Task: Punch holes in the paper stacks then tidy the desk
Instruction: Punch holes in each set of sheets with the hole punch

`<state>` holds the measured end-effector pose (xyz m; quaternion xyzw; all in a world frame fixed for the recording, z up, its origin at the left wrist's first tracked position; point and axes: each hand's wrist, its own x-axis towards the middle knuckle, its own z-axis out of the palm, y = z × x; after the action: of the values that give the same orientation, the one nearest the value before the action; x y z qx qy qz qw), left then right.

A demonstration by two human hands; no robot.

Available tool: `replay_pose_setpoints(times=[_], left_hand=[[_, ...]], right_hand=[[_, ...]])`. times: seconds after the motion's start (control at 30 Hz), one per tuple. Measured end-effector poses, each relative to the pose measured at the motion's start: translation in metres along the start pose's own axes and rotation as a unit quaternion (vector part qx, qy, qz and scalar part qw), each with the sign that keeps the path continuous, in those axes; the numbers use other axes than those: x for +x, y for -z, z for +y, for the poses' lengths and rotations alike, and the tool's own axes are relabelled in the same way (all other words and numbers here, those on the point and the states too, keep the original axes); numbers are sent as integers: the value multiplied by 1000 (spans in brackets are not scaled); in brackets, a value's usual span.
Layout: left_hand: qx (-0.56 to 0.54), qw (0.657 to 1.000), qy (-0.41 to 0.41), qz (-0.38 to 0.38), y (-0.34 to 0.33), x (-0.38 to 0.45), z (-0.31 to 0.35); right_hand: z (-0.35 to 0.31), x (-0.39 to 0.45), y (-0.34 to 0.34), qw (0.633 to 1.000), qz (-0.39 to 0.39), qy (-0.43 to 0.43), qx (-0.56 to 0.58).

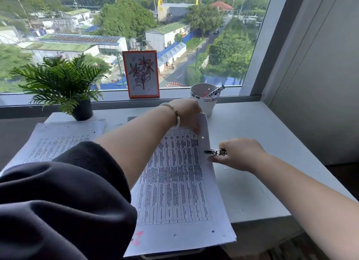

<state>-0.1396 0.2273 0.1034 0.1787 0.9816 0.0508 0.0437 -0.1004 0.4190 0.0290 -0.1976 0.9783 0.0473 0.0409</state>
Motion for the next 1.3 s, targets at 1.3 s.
replay_pose_setpoints(times=[1.3], left_hand=[[323,926,-189,-56,-18,-13,48]], right_hand=[[-8,-17,-10,996,-69,25,-53]])
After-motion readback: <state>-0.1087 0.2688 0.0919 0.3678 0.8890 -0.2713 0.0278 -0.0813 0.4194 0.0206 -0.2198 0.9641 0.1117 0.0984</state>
